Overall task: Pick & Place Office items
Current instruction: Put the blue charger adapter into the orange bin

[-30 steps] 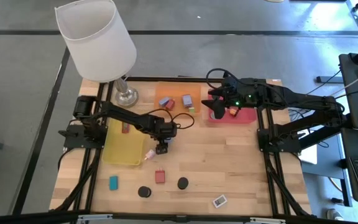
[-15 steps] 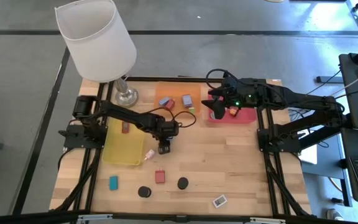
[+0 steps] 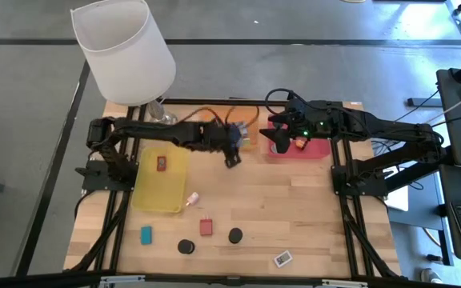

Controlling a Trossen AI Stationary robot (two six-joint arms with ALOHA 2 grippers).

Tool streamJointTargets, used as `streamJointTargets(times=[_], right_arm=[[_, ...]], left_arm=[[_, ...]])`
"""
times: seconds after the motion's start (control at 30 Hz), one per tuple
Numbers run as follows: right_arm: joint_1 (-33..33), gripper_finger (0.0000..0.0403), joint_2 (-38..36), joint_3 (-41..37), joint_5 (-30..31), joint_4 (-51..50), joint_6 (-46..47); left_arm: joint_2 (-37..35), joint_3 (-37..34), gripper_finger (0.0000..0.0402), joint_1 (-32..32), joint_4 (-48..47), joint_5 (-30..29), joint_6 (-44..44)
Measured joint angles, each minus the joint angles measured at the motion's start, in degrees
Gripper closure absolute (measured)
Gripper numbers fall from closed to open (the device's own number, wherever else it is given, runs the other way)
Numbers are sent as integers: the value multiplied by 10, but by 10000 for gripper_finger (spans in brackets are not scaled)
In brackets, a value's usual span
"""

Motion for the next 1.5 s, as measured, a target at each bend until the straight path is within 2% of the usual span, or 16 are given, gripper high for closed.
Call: streamJointTargets(times=[0.2, 0.37, 0.5, 0.7, 1.1, 1.37, 1.5], right_arm=[[0, 81, 0, 0, 0, 0, 0], [0, 81, 0, 0, 0, 0, 0], [0, 81, 0, 0, 14, 0, 1], [0, 81, 0, 0, 18, 0, 1], [0, 81, 0, 0, 20, 0, 0], [0, 81, 0, 0, 20, 0, 0], [0, 81, 0, 0, 20, 0, -2]], left_arm=[[1, 0, 182, 88, 8, -60, -85], [17, -2, 182, 155, 2, -59, -173], [39, -2, 182, 184, 4, -42, -237], [76, -2, 182, 189, 6, -24, -249], [145, -2, 182, 193, 22, -39, -283], [155, -2, 182, 193, 45, -57, -287], [156, -2, 181, 193, 45, -52, -254]])
